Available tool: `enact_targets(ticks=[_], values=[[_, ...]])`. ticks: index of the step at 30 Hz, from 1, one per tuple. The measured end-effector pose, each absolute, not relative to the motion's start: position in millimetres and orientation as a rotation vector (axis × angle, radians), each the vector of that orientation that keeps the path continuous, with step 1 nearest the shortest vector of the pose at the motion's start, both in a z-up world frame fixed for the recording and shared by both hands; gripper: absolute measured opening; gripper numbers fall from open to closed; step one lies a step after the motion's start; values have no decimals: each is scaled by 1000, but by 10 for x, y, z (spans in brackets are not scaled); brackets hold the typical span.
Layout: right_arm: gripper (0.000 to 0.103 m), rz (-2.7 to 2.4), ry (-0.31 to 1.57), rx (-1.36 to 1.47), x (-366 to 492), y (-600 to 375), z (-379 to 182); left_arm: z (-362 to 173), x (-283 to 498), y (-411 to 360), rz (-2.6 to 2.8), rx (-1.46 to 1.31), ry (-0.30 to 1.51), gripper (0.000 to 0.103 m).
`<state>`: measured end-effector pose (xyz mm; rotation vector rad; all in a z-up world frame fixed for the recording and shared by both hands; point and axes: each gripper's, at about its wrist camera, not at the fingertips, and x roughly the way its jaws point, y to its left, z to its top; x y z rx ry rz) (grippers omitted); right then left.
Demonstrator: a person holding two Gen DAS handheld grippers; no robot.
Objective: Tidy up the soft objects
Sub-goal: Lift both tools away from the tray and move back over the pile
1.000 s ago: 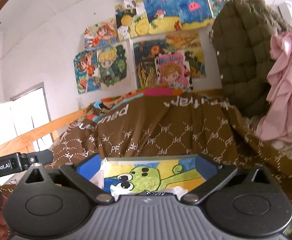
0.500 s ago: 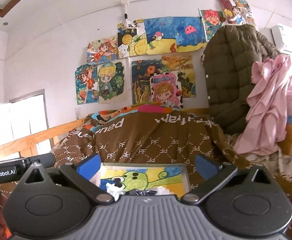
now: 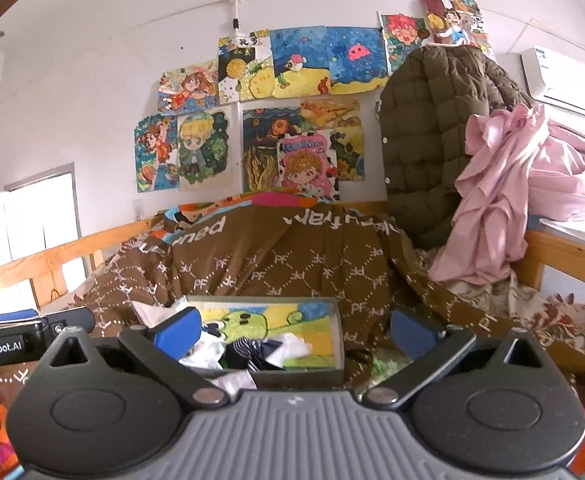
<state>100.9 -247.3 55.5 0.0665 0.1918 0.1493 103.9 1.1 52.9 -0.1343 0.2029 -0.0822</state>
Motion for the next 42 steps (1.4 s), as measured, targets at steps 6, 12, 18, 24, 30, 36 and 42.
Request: enact_targets(ticks=[6, 12, 18, 24, 30, 36, 42], values=[[103, 132, 227, 67, 877, -2531, 486, 413, 915, -20, -86, -132, 243, 102], [103, 118, 308, 50, 798, -2537, 377, 311, 822, -66, -96, -113, 294, 102], [103, 102, 368, 15, 729, -2485, 277, 205, 762, -161, -122, -77, 362, 102], [103, 103, 430, -5, 788, -2447, 194, 108, 762, -227, -145, -34, 420, 102], [103, 82, 517, 11, 908, -2488, 92, -8, 816, -281, -153, 0, 482, 102], [103, 75, 598, 38, 1030, -2554, -10, -126, 848, -335, -155, 31, 551, 102], [103, 104, 687, 110, 1206, -2632, -109, -191, 928, -337, -194, 81, 597, 102]])
